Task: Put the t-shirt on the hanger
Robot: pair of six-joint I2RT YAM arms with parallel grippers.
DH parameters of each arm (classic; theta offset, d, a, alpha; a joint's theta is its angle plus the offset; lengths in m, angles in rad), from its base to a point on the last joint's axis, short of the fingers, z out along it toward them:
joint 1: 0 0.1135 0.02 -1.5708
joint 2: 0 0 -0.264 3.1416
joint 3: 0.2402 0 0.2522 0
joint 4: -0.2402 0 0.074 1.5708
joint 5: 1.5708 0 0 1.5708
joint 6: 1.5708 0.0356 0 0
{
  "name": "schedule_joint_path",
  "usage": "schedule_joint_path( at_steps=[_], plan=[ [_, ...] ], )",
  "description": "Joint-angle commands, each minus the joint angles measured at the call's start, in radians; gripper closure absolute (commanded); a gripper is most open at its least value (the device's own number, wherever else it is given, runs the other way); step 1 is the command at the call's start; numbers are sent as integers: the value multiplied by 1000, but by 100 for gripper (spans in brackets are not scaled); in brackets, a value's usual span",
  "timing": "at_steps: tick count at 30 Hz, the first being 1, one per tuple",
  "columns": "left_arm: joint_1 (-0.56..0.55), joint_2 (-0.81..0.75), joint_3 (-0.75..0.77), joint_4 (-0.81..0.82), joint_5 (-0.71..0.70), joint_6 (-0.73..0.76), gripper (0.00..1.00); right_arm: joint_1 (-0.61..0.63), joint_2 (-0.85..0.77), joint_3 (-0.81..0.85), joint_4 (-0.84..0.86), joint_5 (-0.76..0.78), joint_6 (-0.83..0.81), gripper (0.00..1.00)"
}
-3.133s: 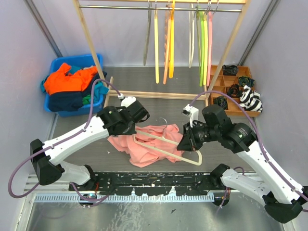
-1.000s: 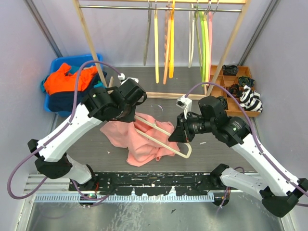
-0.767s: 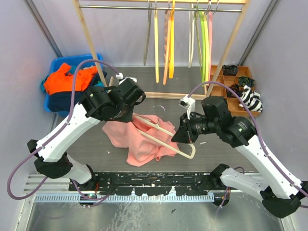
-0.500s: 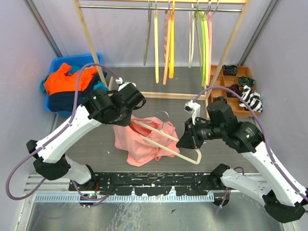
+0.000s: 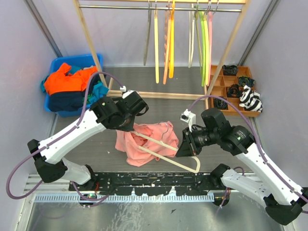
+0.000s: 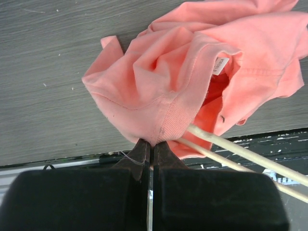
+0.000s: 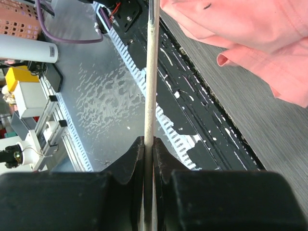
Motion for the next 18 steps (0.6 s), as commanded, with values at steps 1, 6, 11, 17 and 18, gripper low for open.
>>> schedule_joint_path(
  at_steps=[1,6,11,17,18],
  plan=[
    [-3,-5,9,58,18,7,100,17,13,0,101,-64,16,99],
    [-2,7,22,58,16,30,100,23,37,33,131,-72,18,99],
    [-3,19,86,53,32,47,100,26,70,44,232,-72,35,99],
    [-14,44,189,10,59,60,100,25,85,27,330,37,41,99],
    [-19,48,208,0,59,59,100,25,90,33,322,68,29,99]
  ],
)
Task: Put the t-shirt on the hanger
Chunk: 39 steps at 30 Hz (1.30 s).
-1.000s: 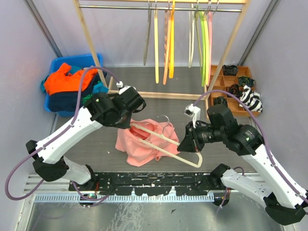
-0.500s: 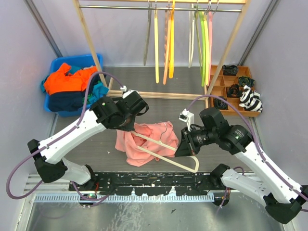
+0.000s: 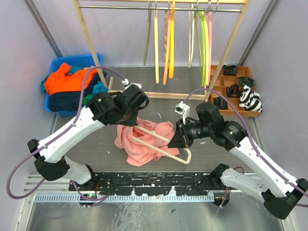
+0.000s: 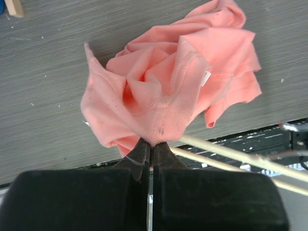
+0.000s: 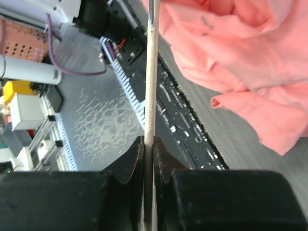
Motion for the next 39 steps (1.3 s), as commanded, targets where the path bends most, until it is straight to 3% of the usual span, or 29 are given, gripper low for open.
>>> schedule_joint_path(
  at_steps=[1,9,21,36,38,39],
  plan=[
    [-19,17,91,-31,23,16,100,6,5,41,102,127,-13,99],
    [-39,15,117,-42,54,-8,100,6,-8,82,117,239,-35,99],
    [-95,1,100,27,55,-22,100,14,-90,-164,535,107,123,99],
    [-185,-48,-36,123,84,-76,100,58,-168,-376,928,163,277,99],
    [-189,-55,-62,129,86,-82,93,63,-184,-414,992,165,302,99],
    [-189,-60,-68,127,87,-82,85,67,-193,-436,1024,167,313,99]
  ],
)
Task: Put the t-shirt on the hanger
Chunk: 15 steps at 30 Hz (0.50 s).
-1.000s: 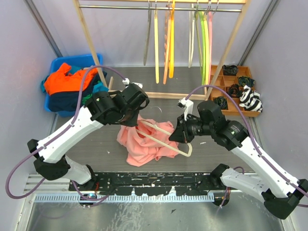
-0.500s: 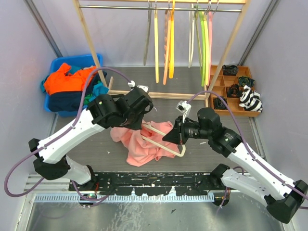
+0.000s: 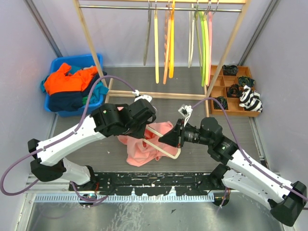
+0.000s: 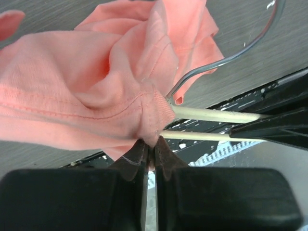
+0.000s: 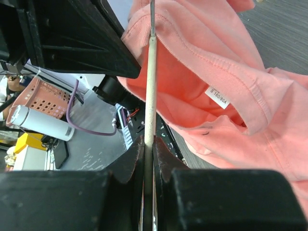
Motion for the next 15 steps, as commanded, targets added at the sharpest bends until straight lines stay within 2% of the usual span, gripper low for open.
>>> schedule_joint_path(
  at_steps=[1,3,5,10,15],
  plan=[
    [-16,-39,-36,52,38,-26,74,15,-52,-66,288,32,73,99],
    [-18,-56,-35,47,37,-25,58,19,-74,-104,349,31,90,99],
    [-18,-79,-27,42,39,-22,51,23,-86,-140,390,32,104,99],
    [-19,-129,24,38,78,-7,42,32,-84,-186,450,26,120,99],
    [-19,-193,22,81,57,37,35,49,-61,-182,465,5,119,99]
  ],
)
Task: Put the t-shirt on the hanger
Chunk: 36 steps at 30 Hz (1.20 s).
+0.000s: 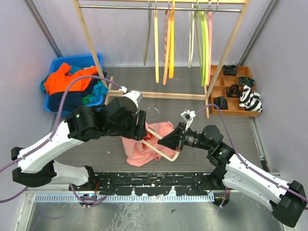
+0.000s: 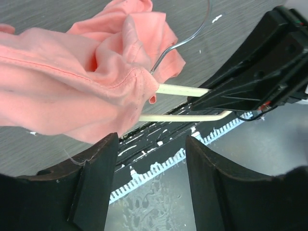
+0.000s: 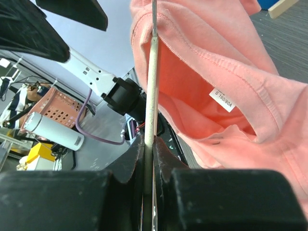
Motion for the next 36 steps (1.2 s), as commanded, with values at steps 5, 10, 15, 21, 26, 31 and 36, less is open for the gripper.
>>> schedule_joint_path(
  at_steps=[5,10,15,21,26,31,36],
  plan=[
    [-5,-89,-24,144,-38,123,35,42,25,42,147,-20,-1,99],
    [-6,-74,-23,177,-69,176,33,65,44,67,126,-15,-19,99],
    [-7,-63,-59,164,-110,205,33,85,67,85,126,-10,-25,99],
    [-7,-83,-129,166,-141,188,33,99,83,94,128,4,-31,99],
    [-7,-77,-176,200,-155,192,32,108,104,100,148,7,-26,99],
    [-7,-50,-197,223,-167,192,33,128,125,120,140,14,-35,99],
    [-7,-37,-215,222,-164,169,38,131,124,131,127,28,-43,99]
  ],
)
